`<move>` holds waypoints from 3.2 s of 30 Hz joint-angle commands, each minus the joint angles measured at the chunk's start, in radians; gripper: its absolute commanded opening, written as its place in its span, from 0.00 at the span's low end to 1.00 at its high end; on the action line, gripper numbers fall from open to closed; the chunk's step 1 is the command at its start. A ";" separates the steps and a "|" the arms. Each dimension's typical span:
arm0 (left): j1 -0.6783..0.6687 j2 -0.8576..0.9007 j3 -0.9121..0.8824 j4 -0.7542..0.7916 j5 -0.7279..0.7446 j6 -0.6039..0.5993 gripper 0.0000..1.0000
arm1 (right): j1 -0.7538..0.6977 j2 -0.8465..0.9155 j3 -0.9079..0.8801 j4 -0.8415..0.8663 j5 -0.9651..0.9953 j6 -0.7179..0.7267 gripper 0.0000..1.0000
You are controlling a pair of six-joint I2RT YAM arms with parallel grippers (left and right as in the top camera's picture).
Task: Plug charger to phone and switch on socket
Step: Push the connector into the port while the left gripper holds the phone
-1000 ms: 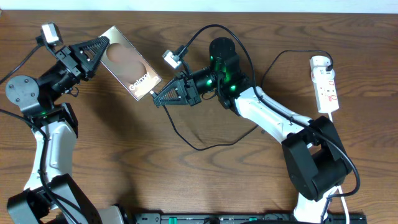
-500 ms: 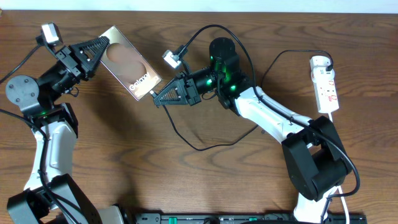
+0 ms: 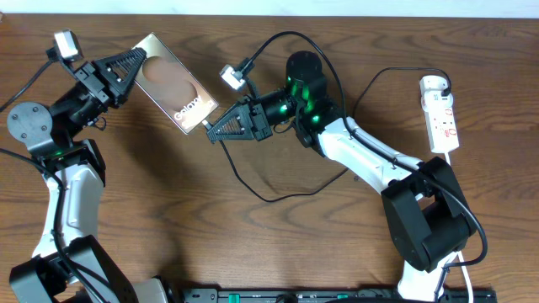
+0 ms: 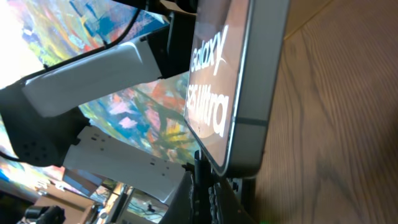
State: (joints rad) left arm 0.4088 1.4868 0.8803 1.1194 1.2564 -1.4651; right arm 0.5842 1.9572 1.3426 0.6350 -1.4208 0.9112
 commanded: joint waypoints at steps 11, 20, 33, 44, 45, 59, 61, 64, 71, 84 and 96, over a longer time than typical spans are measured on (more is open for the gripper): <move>-0.016 0.000 0.007 0.009 0.041 0.029 0.07 | 0.006 0.006 0.010 0.027 0.053 0.075 0.01; -0.016 0.000 0.007 0.026 0.042 0.032 0.07 | 0.006 0.006 0.010 0.027 0.075 0.126 0.01; -0.050 0.000 0.007 0.036 0.041 0.051 0.07 | 0.006 0.006 0.010 0.027 0.103 0.150 0.01; -0.059 0.000 0.007 0.035 0.043 0.051 0.07 | 0.002 0.006 0.010 0.027 0.124 0.151 0.01; -0.059 0.000 0.007 0.035 0.044 0.051 0.07 | 0.001 0.006 0.010 0.027 0.128 0.151 0.01; -0.059 0.000 0.007 0.035 0.046 0.055 0.07 | -0.017 0.006 0.010 0.027 0.171 0.166 0.01; -0.059 0.000 0.007 0.035 0.046 0.055 0.07 | -0.017 0.006 0.010 0.027 0.172 0.166 0.01; -0.060 0.000 0.007 0.035 0.049 0.063 0.07 | -0.016 0.006 0.010 0.027 0.173 0.166 0.01; -0.061 0.000 0.007 0.035 0.072 0.074 0.07 | -0.016 0.006 0.010 0.028 0.169 0.165 0.01; -0.061 0.000 0.007 0.035 0.092 0.074 0.07 | -0.016 0.006 0.010 0.028 0.170 0.158 0.07; -0.060 0.000 0.007 0.035 0.067 0.074 0.07 | -0.016 0.006 0.010 0.028 0.159 0.150 0.99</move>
State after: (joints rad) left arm 0.3477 1.4868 0.8803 1.1416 1.3243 -1.4033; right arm 0.5739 1.9572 1.3403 0.6624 -1.2709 1.0687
